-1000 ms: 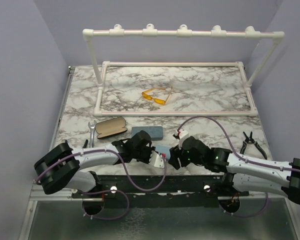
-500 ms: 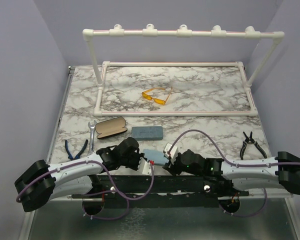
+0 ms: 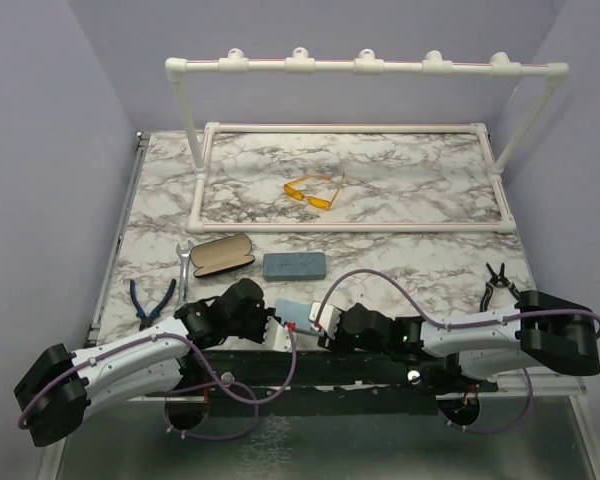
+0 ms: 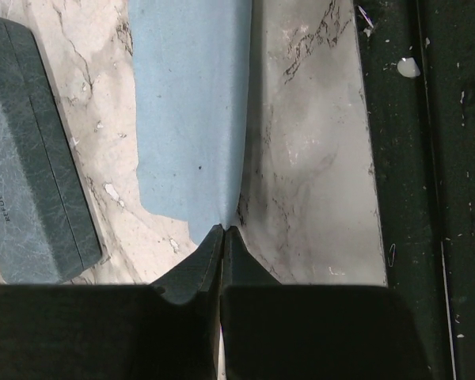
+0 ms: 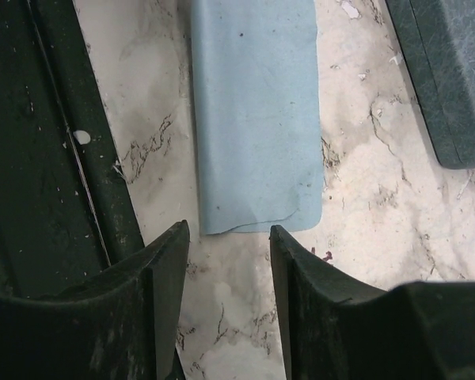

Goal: Organize the sunglasses
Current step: Pick up the glasses cleaning cloth from the center of the board, then place the glasses cleaning cloth in the sunglasses case.

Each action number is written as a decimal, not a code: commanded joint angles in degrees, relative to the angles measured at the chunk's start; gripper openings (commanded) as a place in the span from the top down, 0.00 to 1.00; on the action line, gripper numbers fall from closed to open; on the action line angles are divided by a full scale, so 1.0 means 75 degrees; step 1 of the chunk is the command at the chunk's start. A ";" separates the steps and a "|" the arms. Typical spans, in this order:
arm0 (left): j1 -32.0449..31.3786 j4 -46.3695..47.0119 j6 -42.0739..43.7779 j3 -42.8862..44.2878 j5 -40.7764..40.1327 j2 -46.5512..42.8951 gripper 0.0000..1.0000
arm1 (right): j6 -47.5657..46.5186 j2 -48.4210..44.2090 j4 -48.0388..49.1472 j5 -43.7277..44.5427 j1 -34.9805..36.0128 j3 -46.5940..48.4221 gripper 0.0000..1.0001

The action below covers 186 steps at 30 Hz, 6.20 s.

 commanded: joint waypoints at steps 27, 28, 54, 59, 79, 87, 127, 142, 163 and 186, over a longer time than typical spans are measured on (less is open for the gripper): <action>0.0058 0.0112 -0.0177 -0.0144 0.0165 0.0029 1.00 | 0.1630 0.0894 0.0114 -0.0195 -0.0043 0.0301 0.64; 0.0067 0.0155 -0.0189 -0.0139 0.0166 0.0079 1.00 | 0.1710 0.0815 0.0192 -0.0173 -0.0047 0.0195 0.64; 0.0113 0.0138 -0.0958 0.0343 -0.0057 0.0321 1.00 | 0.1490 0.0931 -0.0090 -0.0258 -0.0387 0.0511 1.00; 0.0132 0.0016 -0.1979 0.0701 -0.1051 0.0237 1.00 | 0.1171 0.0591 -0.0500 -0.0302 -0.0523 0.0982 1.00; 0.1839 -0.1313 -0.2904 0.1917 -0.3815 -0.1264 1.00 | -0.0757 0.2000 0.0821 -0.2240 -0.2242 0.3651 1.00; 0.2663 -0.0791 -0.2277 0.1797 -0.4604 -0.1329 1.00 | -0.1033 0.3603 0.1520 -0.3182 -0.2766 0.5157 0.99; 0.5528 0.1536 -0.0284 0.0658 -0.2227 0.0360 1.00 | -0.2027 0.6276 0.1137 -0.4298 -0.2998 0.7146 1.00; 0.5623 0.1877 0.0200 0.0482 -0.2526 0.0404 1.00 | -0.2320 0.6331 0.0602 -0.4199 -0.2969 0.7215 1.00; 0.5625 0.0964 0.0448 -0.0006 -0.1910 0.0524 1.00 | -0.1574 0.6548 -0.0893 -0.4640 -0.2882 0.7553 0.99; 0.5706 0.1561 0.1705 -0.0088 -0.2284 0.0648 1.00 | -0.1472 0.7010 -0.1407 -0.4541 -0.2746 0.8216 0.99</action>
